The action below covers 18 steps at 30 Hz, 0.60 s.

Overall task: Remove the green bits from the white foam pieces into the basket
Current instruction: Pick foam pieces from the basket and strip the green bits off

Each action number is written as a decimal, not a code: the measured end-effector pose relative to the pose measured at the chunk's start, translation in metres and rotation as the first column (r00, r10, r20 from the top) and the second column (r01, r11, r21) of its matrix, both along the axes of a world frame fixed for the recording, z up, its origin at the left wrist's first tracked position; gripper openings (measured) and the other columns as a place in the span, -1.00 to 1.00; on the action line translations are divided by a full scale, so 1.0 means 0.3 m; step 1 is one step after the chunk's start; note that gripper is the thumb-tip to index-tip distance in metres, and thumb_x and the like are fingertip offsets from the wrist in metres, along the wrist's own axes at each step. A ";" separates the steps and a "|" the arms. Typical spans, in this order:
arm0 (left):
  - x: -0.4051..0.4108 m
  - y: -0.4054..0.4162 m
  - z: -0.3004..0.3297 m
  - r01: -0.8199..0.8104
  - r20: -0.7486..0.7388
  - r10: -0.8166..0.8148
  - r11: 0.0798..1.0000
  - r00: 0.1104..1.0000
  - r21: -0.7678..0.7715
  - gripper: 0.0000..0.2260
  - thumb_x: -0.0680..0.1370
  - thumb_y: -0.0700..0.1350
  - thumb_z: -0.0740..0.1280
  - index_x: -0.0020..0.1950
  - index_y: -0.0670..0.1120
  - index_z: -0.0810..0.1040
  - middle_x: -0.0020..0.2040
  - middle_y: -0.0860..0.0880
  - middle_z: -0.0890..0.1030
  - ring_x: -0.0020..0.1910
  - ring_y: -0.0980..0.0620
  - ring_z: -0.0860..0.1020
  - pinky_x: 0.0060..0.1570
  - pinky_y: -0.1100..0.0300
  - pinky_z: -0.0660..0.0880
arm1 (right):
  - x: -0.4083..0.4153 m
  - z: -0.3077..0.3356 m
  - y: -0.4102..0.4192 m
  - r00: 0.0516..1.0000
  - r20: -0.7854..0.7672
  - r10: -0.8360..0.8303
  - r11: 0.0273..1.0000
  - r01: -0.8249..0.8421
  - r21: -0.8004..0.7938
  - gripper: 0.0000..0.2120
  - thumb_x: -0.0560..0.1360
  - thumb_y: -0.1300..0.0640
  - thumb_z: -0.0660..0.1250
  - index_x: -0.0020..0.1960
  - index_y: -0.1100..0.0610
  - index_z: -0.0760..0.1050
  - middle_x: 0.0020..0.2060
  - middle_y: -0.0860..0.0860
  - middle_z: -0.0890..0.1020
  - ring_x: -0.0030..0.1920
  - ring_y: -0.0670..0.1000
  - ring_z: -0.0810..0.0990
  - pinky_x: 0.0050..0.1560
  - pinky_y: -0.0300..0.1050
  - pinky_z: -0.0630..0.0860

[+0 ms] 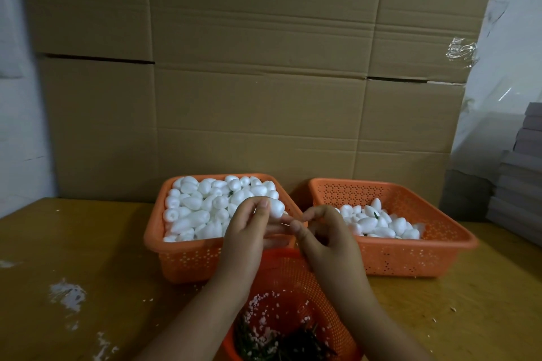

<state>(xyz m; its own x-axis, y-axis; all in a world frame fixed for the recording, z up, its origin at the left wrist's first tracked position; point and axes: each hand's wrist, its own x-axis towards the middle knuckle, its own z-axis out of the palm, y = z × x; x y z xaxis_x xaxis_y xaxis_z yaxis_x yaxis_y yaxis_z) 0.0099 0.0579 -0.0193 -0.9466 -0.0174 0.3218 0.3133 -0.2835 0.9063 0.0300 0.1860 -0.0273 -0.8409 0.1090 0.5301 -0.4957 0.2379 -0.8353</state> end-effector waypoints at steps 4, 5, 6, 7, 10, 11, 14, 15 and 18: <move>-0.005 0.004 -0.001 -0.016 0.015 0.016 1.000 1.000 -0.021 -0.81 0.67 -0.11 0.15 0.04 -0.16 0.52 -0.15 -0.16 0.70 -0.19 -0.06 0.70 -0.33 0.20 0.59 | 0.004 0.006 -0.001 0.999 -0.018 0.038 0.999 -0.038 0.000 -0.94 0.52 0.17 0.38 -0.12 0.05 0.58 -0.34 -0.09 0.61 -0.30 -0.14 0.56 -0.27 -0.30 0.44; -0.007 0.005 -0.002 -0.015 0.014 0.015 1.000 1.000 -0.025 -0.80 0.67 -0.11 0.15 0.04 -0.17 0.52 -0.14 -0.16 0.70 -0.19 -0.08 0.70 -0.32 0.18 0.60 | 0.005 0.005 0.000 0.999 -0.022 0.044 0.999 -0.044 0.016 -0.87 0.54 0.24 0.34 -0.08 0.04 0.61 -0.28 -0.10 0.65 -0.23 -0.14 0.60 -0.22 -0.30 0.47; -0.007 0.004 -0.004 -0.013 0.014 0.013 1.000 1.000 -0.028 -0.79 0.67 -0.11 0.15 0.05 -0.18 0.52 -0.14 -0.17 0.71 -0.18 -0.09 0.70 -0.30 0.17 0.61 | 0.006 0.005 -0.002 0.998 -0.029 0.047 0.998 -0.046 0.030 -0.81 0.56 0.29 0.31 -0.05 0.03 0.62 -0.23 -0.11 0.67 -0.18 -0.13 0.62 -0.17 -0.29 0.49; -0.009 0.004 -0.005 -0.014 0.014 0.014 0.999 1.000 -0.031 -0.79 0.67 -0.11 0.15 0.05 -0.19 0.52 -0.14 -0.18 0.70 -0.18 -0.10 0.70 -0.29 0.16 0.61 | 0.006 0.005 -0.002 0.998 -0.038 0.047 0.998 -0.046 0.038 -0.77 0.56 0.31 0.29 -0.03 0.03 0.63 -0.19 -0.10 0.68 -0.15 -0.12 0.63 -0.15 -0.28 0.50; -0.013 0.004 -0.009 -0.026 0.012 0.027 0.999 1.000 -0.041 -0.80 0.67 -0.11 0.16 0.03 -0.17 0.53 -0.16 -0.18 0.70 -0.16 -0.10 0.69 -0.26 0.15 0.61 | 0.010 0.005 -0.009 0.996 -0.065 0.057 0.998 -0.056 0.013 -0.77 0.57 0.33 0.27 0.00 0.02 0.58 -0.20 -0.02 0.69 -0.17 -0.09 0.64 -0.14 -0.26 0.53; -0.013 0.004 -0.009 -0.028 0.013 0.029 0.999 0.999 -0.039 -0.81 0.67 -0.11 0.17 0.01 -0.16 0.54 -0.17 -0.18 0.70 -0.16 -0.10 0.69 -0.27 0.16 0.61 | 0.008 0.003 -0.010 0.996 -0.070 0.061 0.998 -0.061 -0.002 -0.78 0.57 0.34 0.27 0.01 0.03 0.55 -0.22 0.01 0.69 -0.19 -0.06 0.65 -0.14 -0.26 0.54; -0.016 0.006 -0.011 -0.036 0.010 0.037 0.998 0.999 -0.053 -0.81 0.67 -0.13 0.17 -0.02 -0.15 0.54 -0.18 -0.16 0.69 -0.17 -0.10 0.69 -0.26 0.15 0.62 | 0.005 0.001 -0.010 0.994 -0.084 0.066 0.998 -0.067 -0.019 -0.82 0.56 0.35 0.28 -0.01 0.07 0.48 -0.24 0.03 0.69 -0.22 -0.03 0.66 -0.16 -0.26 0.55; -0.018 0.006 -0.012 -0.043 0.001 0.043 0.997 0.999 -0.069 -0.81 0.66 -0.13 0.17 -0.02 -0.15 0.54 -0.20 -0.15 0.68 -0.18 -0.10 0.69 -0.25 0.13 0.62 | 0.004 0.000 -0.009 0.994 -0.084 0.065 0.998 -0.067 -0.020 -0.82 0.56 0.35 0.29 -0.03 0.08 0.47 -0.24 0.03 0.70 -0.22 -0.03 0.66 -0.16 -0.26 0.55; -0.023 0.009 -0.019 -0.064 -0.041 0.058 0.986 0.997 -0.152 -0.80 0.66 -0.13 0.18 -0.04 -0.15 0.55 -0.19 -0.12 0.64 -0.12 -0.14 0.66 -0.11 -0.01 0.62 | 0.002 -0.003 -0.008 0.995 -0.088 0.055 0.998 -0.055 0.001 -0.82 0.55 0.34 0.30 -0.06 0.07 0.44 -0.24 -0.02 0.71 -0.22 -0.05 0.68 -0.16 -0.25 0.56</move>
<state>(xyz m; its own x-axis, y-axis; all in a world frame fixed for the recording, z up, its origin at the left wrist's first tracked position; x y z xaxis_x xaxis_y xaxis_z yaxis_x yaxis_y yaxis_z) 0.0030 0.0605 -0.0251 -0.9331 -0.0225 0.3590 0.3590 -0.1216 0.9254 0.0306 0.1836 -0.0281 -0.7960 0.0647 0.6018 -0.5793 0.2065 -0.7885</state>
